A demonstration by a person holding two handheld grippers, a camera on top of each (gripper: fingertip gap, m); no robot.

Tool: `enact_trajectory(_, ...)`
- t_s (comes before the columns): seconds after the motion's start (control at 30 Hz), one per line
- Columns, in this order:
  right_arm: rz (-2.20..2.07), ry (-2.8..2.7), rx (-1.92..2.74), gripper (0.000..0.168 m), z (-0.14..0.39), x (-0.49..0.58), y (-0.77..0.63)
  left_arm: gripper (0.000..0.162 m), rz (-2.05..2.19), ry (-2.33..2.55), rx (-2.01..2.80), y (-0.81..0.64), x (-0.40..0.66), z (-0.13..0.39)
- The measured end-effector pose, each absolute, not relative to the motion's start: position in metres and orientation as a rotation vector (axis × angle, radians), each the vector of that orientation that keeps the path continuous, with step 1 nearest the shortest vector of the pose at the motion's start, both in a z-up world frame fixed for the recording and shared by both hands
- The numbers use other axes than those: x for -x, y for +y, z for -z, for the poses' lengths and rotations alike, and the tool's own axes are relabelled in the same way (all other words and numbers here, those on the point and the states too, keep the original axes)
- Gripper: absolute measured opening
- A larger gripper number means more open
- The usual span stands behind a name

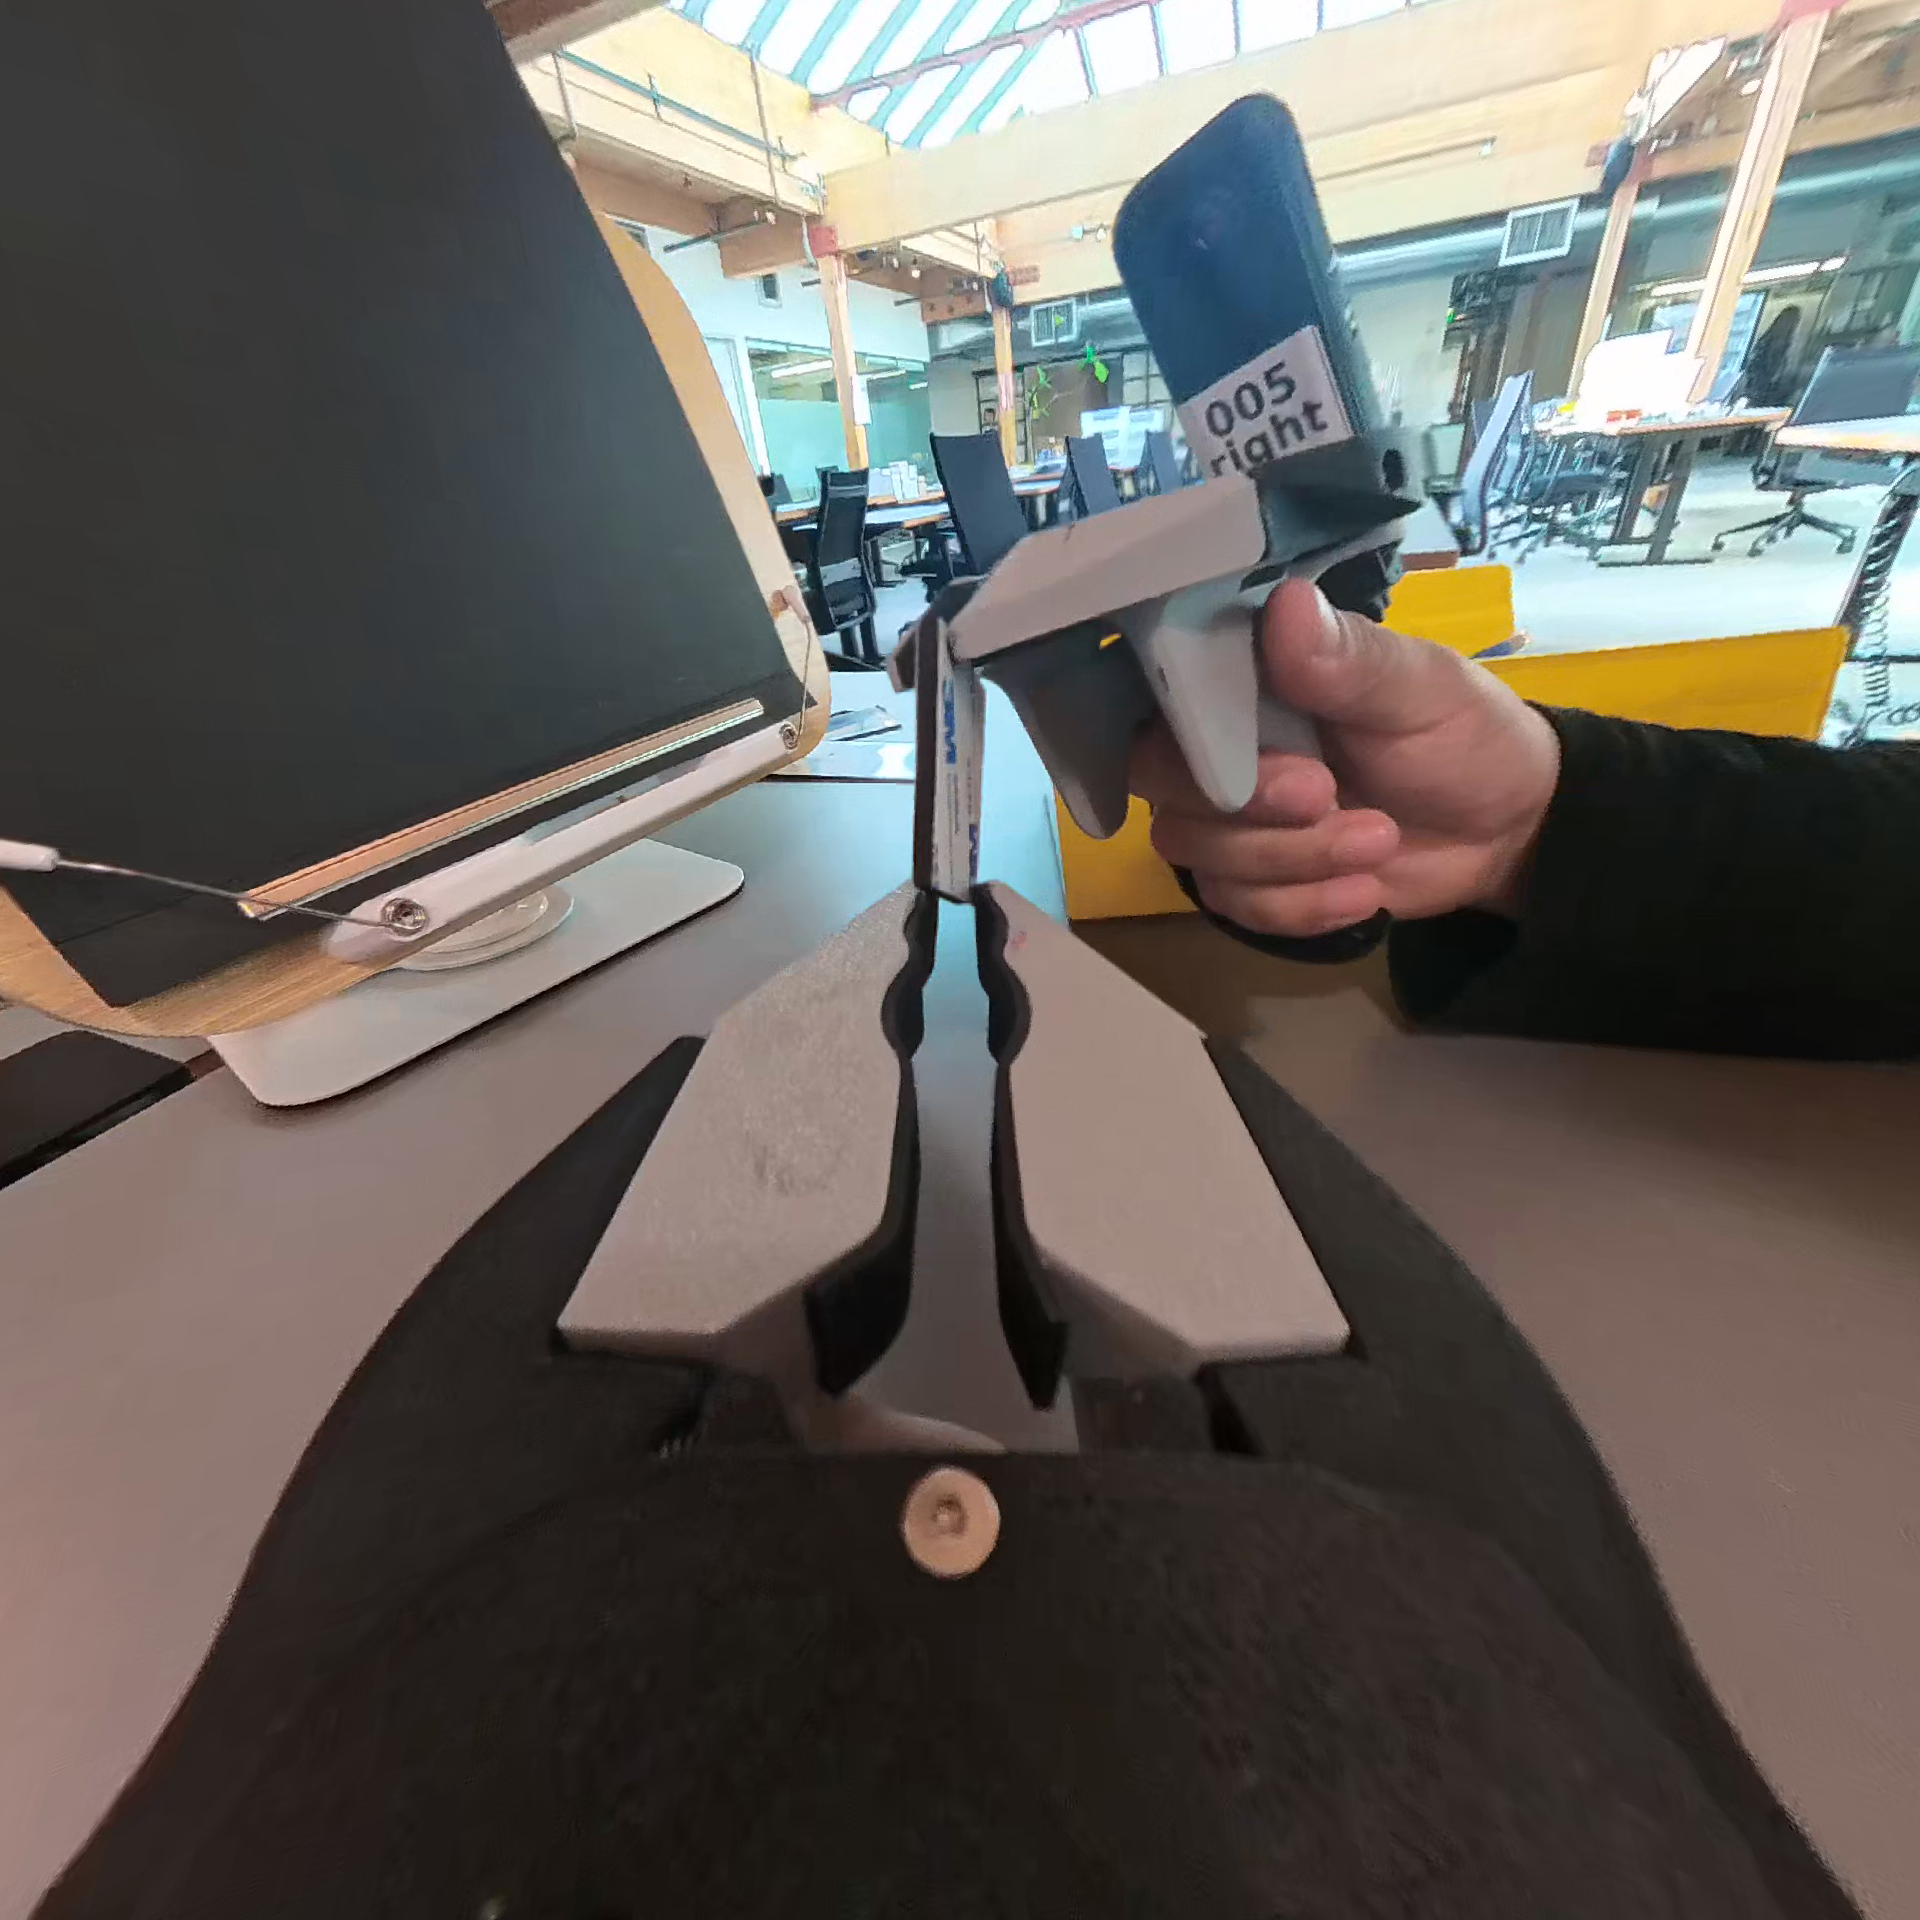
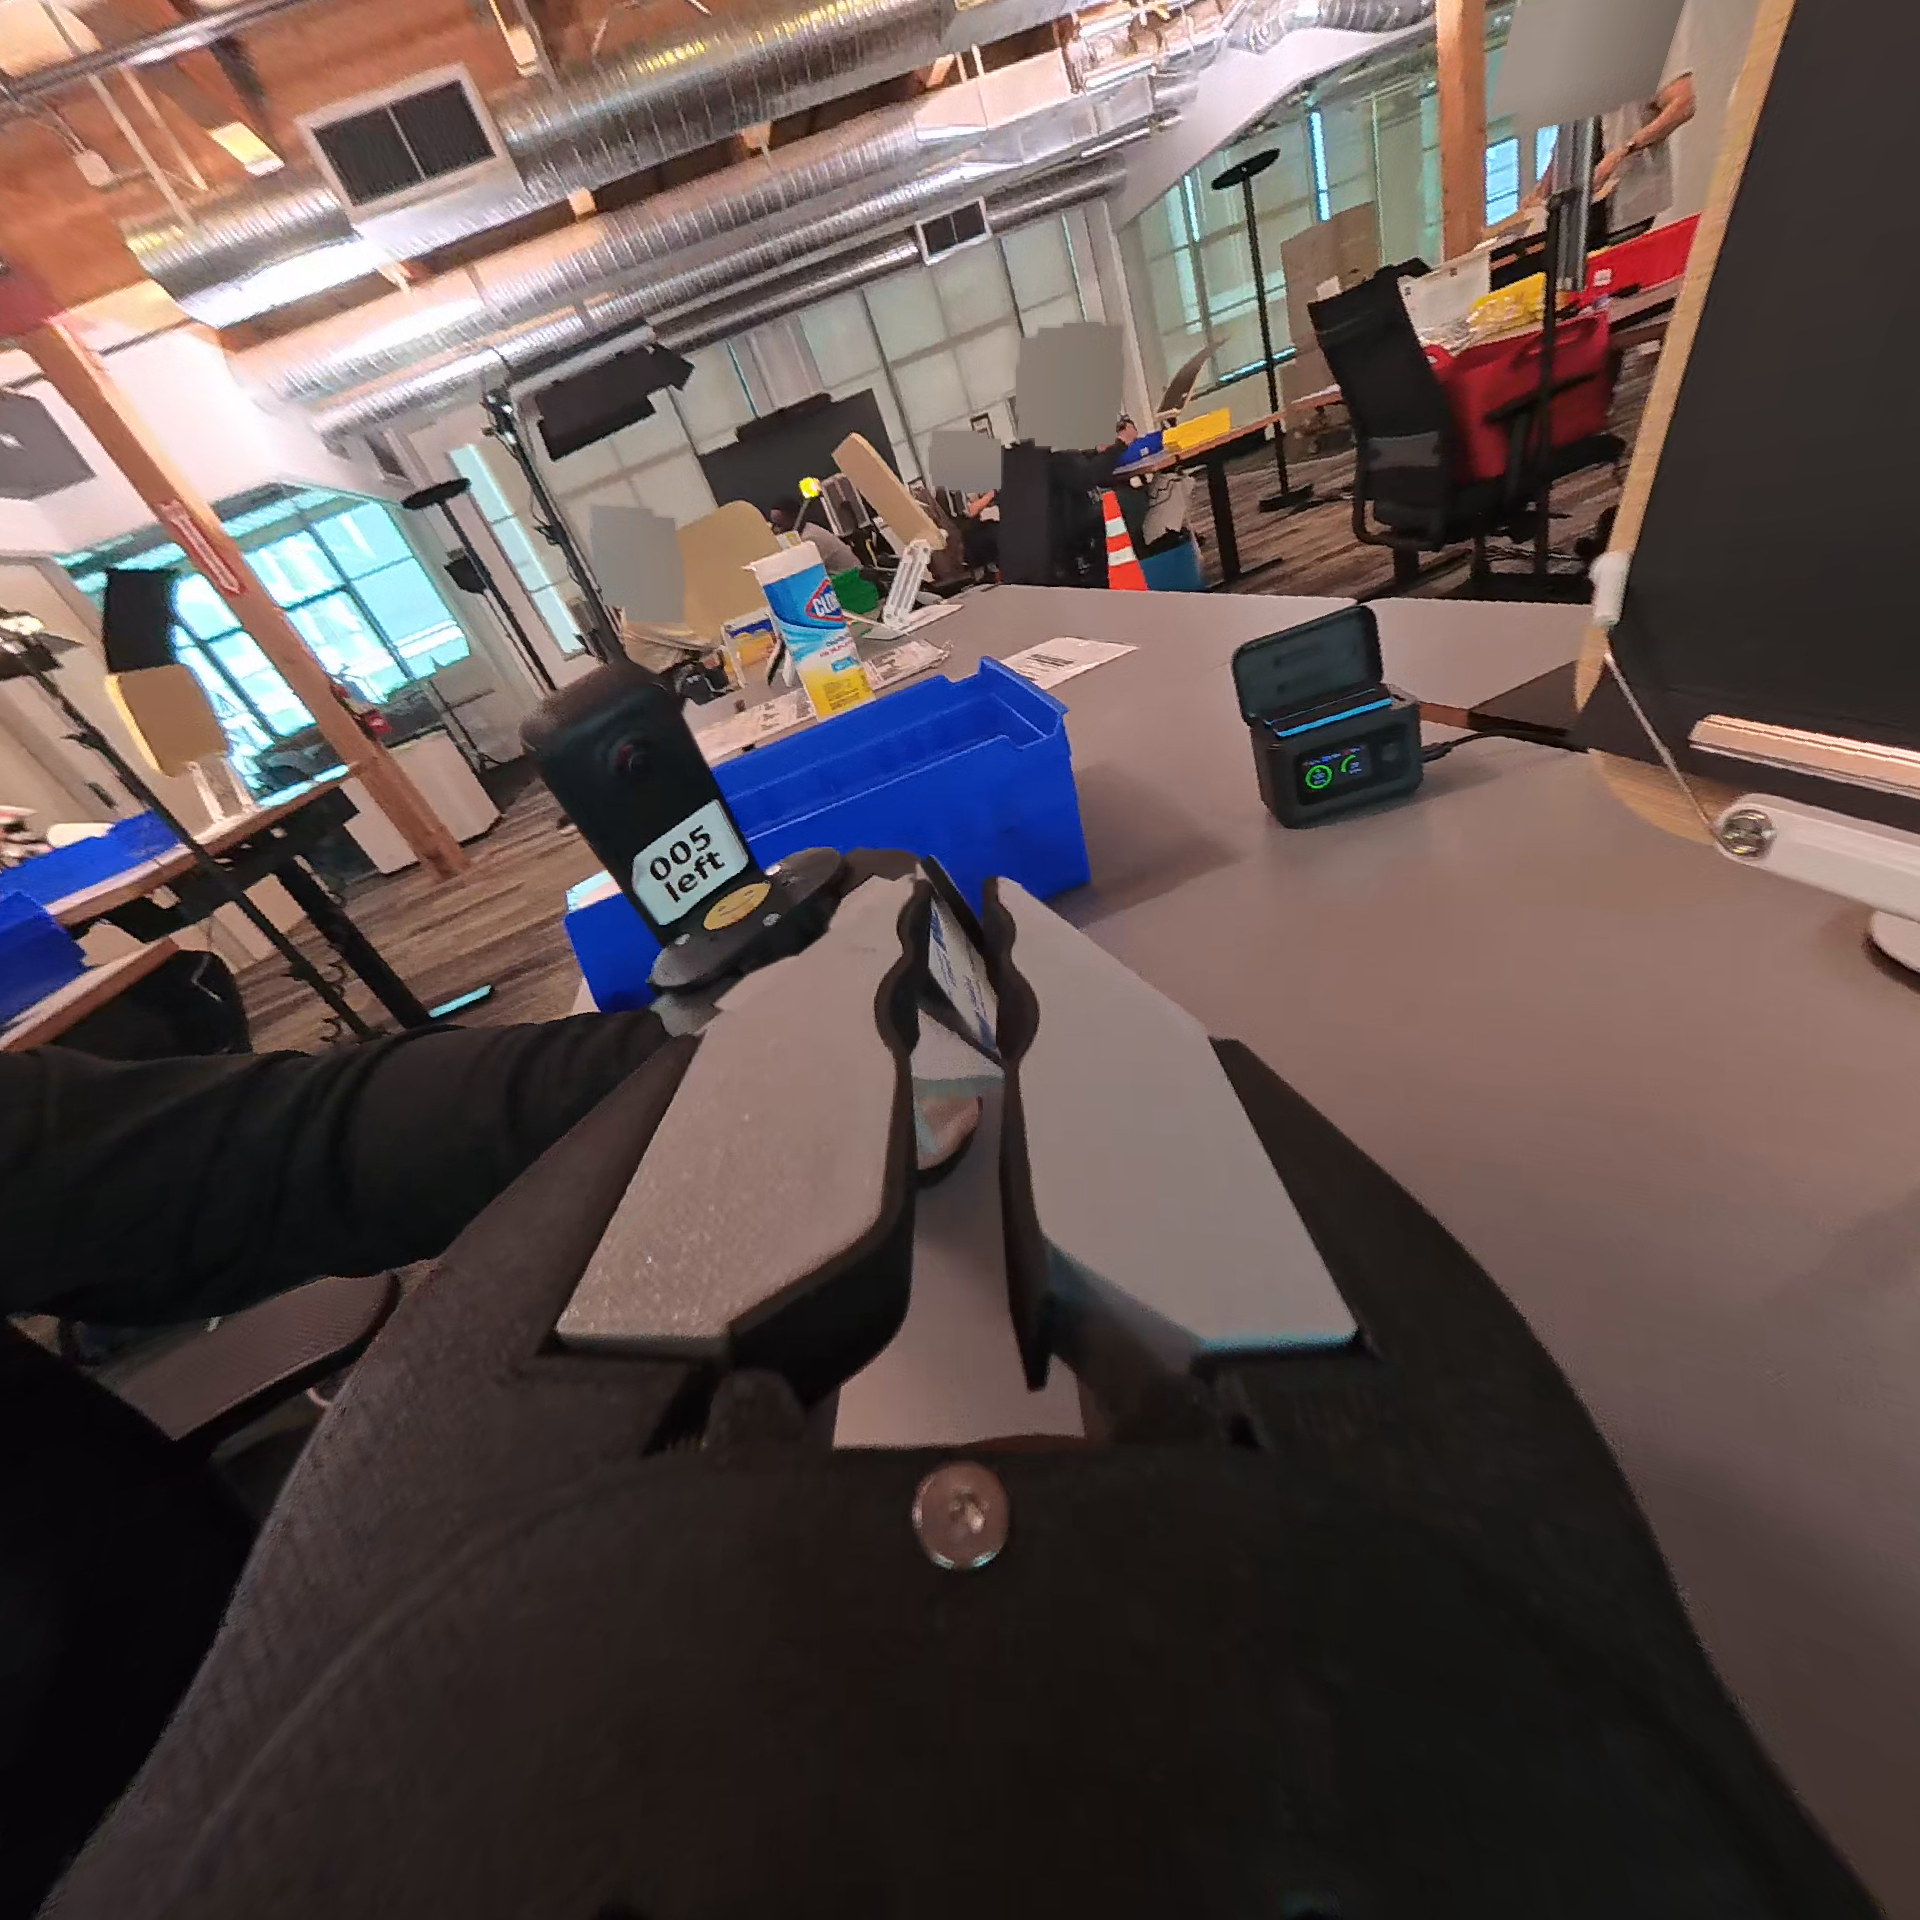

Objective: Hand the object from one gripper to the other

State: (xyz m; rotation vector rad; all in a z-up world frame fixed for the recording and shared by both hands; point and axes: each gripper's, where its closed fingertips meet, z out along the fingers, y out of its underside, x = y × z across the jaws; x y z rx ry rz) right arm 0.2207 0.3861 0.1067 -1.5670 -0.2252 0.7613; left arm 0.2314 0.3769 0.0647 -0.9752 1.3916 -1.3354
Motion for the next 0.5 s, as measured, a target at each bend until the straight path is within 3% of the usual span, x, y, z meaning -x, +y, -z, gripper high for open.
enact_trajectory(0.5, -0.803, -0.244, 1.516, 0.0, -0.109, -0.204, 0.387, 0.0, 1.244, 1.474, 0.949, 0.368, -0.235, -0.055)
